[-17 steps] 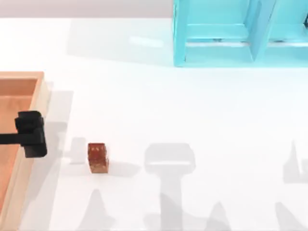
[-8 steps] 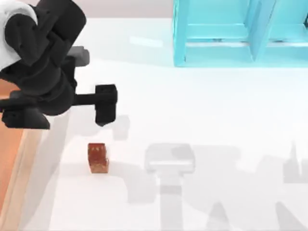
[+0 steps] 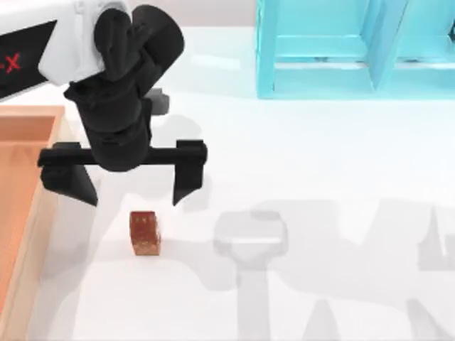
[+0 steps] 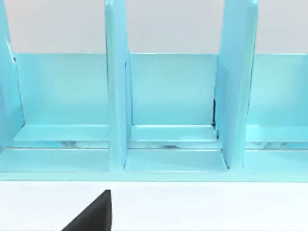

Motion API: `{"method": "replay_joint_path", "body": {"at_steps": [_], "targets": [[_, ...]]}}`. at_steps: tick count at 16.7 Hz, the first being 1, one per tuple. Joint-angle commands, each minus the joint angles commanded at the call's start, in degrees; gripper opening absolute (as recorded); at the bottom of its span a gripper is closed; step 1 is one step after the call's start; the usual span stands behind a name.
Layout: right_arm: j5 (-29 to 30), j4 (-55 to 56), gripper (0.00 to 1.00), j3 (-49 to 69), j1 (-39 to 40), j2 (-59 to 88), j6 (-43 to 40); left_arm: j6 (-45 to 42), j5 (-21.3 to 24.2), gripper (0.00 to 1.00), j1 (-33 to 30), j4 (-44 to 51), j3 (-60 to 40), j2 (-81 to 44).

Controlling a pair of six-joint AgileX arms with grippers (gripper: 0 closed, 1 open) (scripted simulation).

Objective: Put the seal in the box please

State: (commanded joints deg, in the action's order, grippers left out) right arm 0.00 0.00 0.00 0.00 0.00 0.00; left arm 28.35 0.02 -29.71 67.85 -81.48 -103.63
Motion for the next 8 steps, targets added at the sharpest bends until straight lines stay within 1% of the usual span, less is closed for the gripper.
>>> {"method": "replay_joint_path", "body": {"at_steps": [5, 8], "targets": [[0.0, 0.0, 1.0, 0.0, 0.0, 0.0, 0.0, -0.2, 0.0, 1.0, 0.2, -1.1, 1.0, -0.2], [0.0, 0.0, 1.0, 0.0, 0.0, 0.0, 0.0, -0.2, 0.0, 1.0, 0.2, -6.7, 4.9, -2.1]]}}
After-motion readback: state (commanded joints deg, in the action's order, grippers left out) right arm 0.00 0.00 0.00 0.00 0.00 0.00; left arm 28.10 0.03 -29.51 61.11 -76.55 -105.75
